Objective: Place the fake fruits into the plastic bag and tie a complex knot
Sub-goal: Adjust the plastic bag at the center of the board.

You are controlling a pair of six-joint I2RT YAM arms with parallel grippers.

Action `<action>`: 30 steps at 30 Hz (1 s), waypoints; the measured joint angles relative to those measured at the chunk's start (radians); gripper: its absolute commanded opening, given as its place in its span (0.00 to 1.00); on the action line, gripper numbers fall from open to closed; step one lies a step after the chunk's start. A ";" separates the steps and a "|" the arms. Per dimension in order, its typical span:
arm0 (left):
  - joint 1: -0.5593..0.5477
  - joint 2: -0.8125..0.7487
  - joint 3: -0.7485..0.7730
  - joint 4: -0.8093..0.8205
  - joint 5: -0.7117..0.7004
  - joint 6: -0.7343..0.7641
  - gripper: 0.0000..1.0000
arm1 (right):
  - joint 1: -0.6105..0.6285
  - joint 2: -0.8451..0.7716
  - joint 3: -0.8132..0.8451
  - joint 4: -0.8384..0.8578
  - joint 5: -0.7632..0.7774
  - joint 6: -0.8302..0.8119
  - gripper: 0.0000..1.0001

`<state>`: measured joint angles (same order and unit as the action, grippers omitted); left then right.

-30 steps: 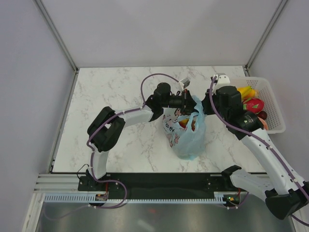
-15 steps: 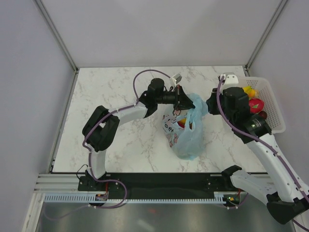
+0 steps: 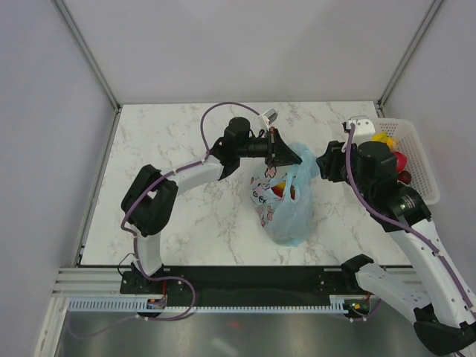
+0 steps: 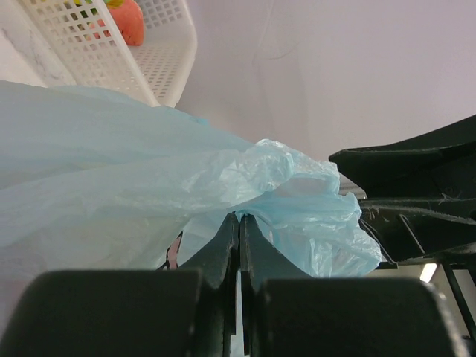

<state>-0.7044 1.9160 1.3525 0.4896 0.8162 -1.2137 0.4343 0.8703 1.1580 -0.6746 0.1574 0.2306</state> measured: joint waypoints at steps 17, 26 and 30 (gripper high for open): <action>0.002 0.000 0.000 -0.033 -0.006 0.026 0.02 | 0.000 -0.001 0.092 -0.105 -0.241 0.027 0.58; 0.003 0.000 0.000 -0.042 -0.022 0.039 0.02 | 0.077 0.089 0.306 -0.187 -0.279 0.081 0.48; 0.005 0.000 0.000 -0.047 -0.029 0.046 0.02 | 0.289 0.178 0.405 -0.232 -0.141 0.117 0.50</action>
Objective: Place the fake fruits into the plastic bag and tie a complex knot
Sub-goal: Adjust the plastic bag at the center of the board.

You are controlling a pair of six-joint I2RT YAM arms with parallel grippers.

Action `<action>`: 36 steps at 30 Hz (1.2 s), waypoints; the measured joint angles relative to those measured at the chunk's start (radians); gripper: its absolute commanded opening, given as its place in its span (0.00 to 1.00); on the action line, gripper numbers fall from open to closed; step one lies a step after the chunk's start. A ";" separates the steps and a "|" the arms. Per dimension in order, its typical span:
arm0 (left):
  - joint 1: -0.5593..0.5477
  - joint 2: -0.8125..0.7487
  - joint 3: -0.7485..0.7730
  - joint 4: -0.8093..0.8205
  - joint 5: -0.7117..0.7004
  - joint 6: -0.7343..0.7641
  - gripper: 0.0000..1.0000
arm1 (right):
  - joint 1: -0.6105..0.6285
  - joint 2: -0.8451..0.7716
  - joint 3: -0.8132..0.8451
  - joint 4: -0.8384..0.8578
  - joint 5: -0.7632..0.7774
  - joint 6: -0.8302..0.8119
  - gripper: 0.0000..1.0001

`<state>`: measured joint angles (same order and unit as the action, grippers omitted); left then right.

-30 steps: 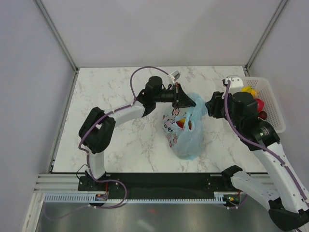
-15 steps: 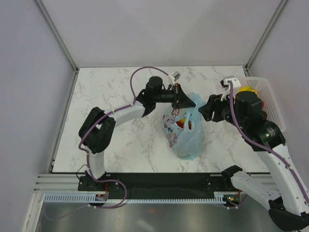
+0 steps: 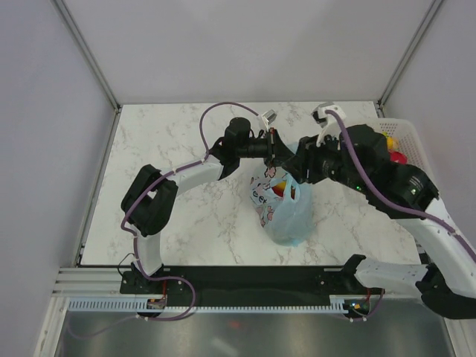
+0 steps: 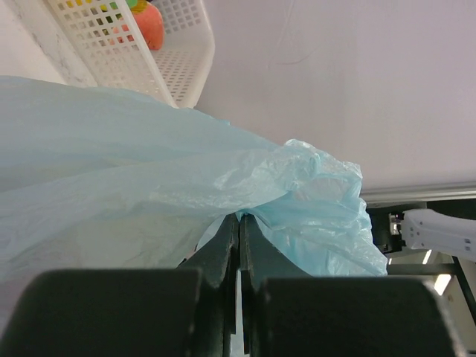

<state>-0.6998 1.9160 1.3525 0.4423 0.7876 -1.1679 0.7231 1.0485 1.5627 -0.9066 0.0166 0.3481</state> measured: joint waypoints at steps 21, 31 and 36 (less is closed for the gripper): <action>0.011 0.000 0.000 -0.023 -0.001 0.011 0.02 | 0.608 0.535 0.381 -0.408 0.789 0.339 0.36; 0.011 0.000 0.000 -0.023 -0.001 0.013 0.02 | 0.507 0.533 0.284 -0.434 0.811 0.357 0.35; 0.011 0.000 0.000 -0.023 -0.001 0.014 0.02 | 0.465 0.538 0.238 -0.436 0.814 0.359 0.35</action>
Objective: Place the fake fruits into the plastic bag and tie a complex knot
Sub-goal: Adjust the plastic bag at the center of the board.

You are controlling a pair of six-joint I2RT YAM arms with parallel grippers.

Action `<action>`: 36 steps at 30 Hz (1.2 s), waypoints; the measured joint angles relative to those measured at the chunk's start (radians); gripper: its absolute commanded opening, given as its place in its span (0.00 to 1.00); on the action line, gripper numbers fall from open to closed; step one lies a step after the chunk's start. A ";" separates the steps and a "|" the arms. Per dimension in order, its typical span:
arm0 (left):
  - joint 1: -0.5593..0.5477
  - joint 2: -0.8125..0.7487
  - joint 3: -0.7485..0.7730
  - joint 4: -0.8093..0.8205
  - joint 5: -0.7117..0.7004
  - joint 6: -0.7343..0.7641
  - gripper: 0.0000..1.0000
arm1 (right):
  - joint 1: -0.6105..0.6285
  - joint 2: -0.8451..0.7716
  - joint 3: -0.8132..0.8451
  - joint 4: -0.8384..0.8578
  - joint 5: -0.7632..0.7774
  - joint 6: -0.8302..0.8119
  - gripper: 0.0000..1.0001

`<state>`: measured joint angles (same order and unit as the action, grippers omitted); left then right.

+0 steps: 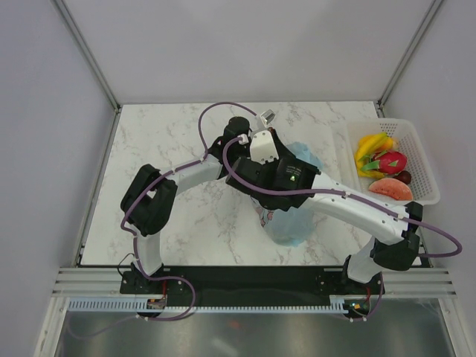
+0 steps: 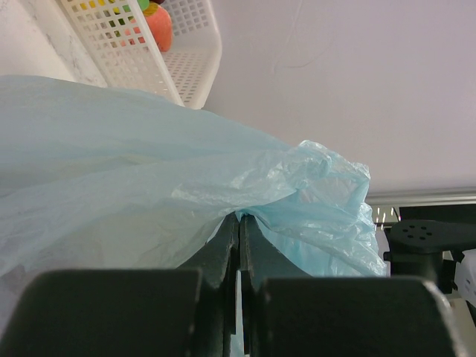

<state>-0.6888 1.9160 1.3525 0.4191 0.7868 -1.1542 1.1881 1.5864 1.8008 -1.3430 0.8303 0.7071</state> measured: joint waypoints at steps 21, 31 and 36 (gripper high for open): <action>0.000 0.000 0.000 -0.008 -0.001 0.013 0.02 | -0.053 -0.057 -0.102 -0.002 -0.009 -0.002 0.32; 0.000 0.001 0.000 -0.029 -0.019 0.023 0.02 | -0.085 -0.145 -0.144 -0.003 -0.021 -0.009 0.35; 0.000 0.001 0.001 -0.029 -0.026 0.028 0.02 | -0.093 -0.182 -0.166 -0.004 -0.024 -0.019 0.35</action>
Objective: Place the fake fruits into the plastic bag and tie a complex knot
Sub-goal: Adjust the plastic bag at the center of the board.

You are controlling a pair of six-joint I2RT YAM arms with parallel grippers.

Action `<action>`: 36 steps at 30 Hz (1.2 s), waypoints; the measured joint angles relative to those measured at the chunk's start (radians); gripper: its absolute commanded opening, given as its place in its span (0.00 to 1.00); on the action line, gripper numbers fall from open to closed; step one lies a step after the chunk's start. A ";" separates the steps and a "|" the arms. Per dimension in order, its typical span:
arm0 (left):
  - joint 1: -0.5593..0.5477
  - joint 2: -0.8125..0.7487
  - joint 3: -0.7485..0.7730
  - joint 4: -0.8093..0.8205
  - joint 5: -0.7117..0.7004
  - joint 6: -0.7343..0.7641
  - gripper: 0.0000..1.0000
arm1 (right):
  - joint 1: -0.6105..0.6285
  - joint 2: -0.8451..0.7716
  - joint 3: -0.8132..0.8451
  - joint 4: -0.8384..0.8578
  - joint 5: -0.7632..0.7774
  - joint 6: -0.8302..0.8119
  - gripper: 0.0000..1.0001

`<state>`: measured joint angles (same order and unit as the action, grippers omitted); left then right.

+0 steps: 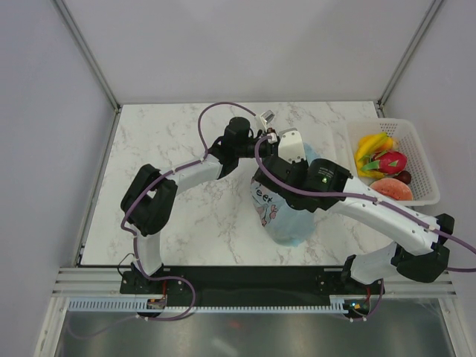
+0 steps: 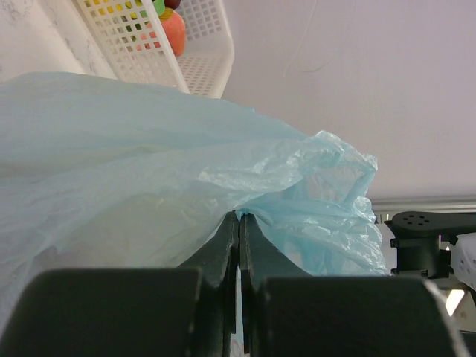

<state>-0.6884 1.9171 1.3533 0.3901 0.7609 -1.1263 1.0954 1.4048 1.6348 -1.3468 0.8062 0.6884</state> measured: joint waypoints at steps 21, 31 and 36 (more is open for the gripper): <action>0.000 -0.020 0.005 -0.075 -0.033 0.061 0.02 | -0.039 -0.069 -0.010 0.005 0.078 -0.051 0.62; 0.004 -0.303 0.011 -0.286 -0.239 0.262 0.02 | -0.067 -0.376 -0.165 0.195 0.059 -0.192 0.70; 0.005 -0.436 0.041 -0.339 -0.342 0.359 0.02 | -0.111 -0.407 -0.230 0.325 -0.004 -0.259 0.69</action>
<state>-0.6838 1.4811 1.3941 0.0513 0.4187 -0.7673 0.9840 0.9981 1.4052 -1.0218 0.8024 0.4297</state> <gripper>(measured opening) 0.024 0.696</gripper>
